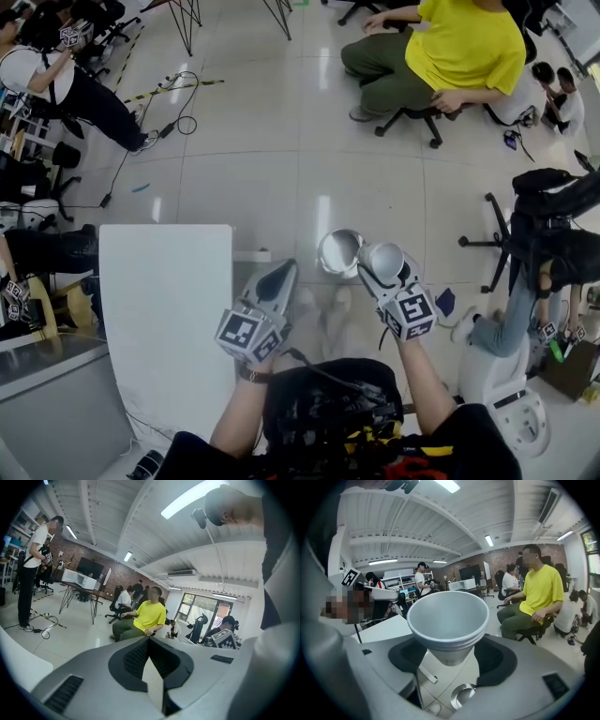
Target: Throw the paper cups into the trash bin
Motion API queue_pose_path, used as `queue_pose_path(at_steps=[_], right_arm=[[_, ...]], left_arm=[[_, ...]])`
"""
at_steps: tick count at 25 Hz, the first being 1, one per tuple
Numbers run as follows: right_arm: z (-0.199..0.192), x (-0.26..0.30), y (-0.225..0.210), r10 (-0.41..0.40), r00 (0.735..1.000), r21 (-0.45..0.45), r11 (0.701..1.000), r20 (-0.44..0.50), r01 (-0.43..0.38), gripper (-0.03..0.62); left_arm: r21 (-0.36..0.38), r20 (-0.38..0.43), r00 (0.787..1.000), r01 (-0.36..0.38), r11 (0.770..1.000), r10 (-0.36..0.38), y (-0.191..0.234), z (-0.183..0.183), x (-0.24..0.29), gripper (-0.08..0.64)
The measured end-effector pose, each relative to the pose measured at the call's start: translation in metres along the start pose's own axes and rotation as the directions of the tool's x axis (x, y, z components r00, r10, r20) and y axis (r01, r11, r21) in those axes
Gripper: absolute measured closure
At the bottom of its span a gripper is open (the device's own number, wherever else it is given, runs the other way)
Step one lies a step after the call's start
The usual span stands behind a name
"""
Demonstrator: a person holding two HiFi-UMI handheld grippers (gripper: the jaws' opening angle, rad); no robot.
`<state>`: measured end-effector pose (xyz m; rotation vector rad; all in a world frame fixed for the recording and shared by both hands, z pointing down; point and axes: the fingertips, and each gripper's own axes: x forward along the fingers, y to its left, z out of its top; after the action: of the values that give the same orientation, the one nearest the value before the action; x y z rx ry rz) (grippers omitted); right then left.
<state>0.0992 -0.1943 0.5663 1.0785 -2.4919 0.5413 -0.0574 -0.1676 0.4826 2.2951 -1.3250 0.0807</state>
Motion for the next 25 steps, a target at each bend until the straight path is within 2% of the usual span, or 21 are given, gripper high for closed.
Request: queue_pose_path(at_steps=[5,11,17,25], right_arm=[[-0.023,0.024,0.003,0.025,0.999,0.015,1.000,-0.046,-0.024,0.267],[-0.066,0.050,-0.002,0.047,0.994,0.038,0.998,-0.101,-0.044,0.267],[-0.131,0.076,-0.007,0.052,0.987,0.080,0.996,-0.154,-0.040,0.267],[-0.206,0.128,-0.013,0.056,0.982,0.104,0.994,-0.178,-0.038,0.267]], left_arm=[[-0.006,-0.054,0.998,-0.021,1.000,0.021,0.019,-0.024,0.005,0.560],[-0.026,-0.127,0.991,-0.037,0.999,0.034,0.029,-0.072,0.014,0.560],[-0.075,-0.222,0.975,-0.044,0.996,0.027,0.039,-0.146,0.018,0.560],[-0.090,-0.226,0.970,-0.109,0.990,0.086,0.079,-0.220,0.041,0.560]])
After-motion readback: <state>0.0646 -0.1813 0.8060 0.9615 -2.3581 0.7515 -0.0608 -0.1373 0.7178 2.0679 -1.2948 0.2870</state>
